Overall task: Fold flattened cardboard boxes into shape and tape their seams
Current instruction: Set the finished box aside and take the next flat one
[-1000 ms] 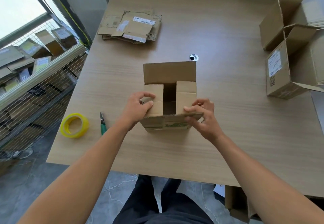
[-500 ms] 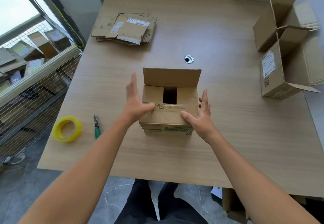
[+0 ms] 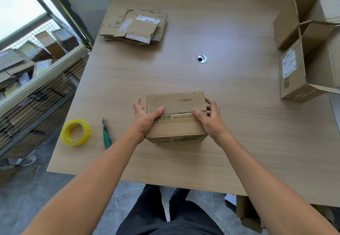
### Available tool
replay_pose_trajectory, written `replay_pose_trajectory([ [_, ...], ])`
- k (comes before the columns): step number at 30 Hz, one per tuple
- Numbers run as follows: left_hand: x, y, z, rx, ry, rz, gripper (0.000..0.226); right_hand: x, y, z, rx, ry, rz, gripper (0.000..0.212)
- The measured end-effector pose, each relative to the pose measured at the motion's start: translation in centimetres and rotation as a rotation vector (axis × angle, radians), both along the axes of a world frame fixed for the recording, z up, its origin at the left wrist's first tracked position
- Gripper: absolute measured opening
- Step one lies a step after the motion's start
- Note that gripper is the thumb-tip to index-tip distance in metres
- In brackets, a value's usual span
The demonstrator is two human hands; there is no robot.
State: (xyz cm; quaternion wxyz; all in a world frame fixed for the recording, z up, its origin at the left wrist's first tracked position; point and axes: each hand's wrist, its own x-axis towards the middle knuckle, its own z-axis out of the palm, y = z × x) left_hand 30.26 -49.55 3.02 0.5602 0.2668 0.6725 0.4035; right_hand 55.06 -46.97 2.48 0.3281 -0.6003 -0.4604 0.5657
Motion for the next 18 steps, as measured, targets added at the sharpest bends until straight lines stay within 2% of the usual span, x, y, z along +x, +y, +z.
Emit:
replay_pose_trajectory([
  [1,0.1,0.0,-0.1,-0.051,-0.122,0.022,0.113,0.0,0.3,-0.2,-0.04,0.013,0.039,0.07],
  [3,0.2,0.4,-0.3,-0.125,-0.338,0.013,0.096,0.2,0.8,-0.5,-0.183,0.182,0.097,0.073],
  [5,0.1,0.8,-0.4,-0.172,-0.446,-0.001,0.084,0.2,0.9,-0.2,-0.268,0.355,0.103,0.069],
  [8,0.2,1.0,-0.7,-0.163,-0.54,0.034,0.084,-0.3,0.9,0.0,-0.283,0.461,-0.002,0.066],
  [15,-0.8,1.8,-1.1,-0.093,-0.428,-0.035,0.081,-1.2,0.5,-0.7,-0.246,0.448,-0.031,0.066],
  [18,-1.8,1.0,-0.9,-0.156,-0.432,-0.104,0.079,-1.2,-0.3,-1.5,-0.266,0.421,0.021,0.07],
])
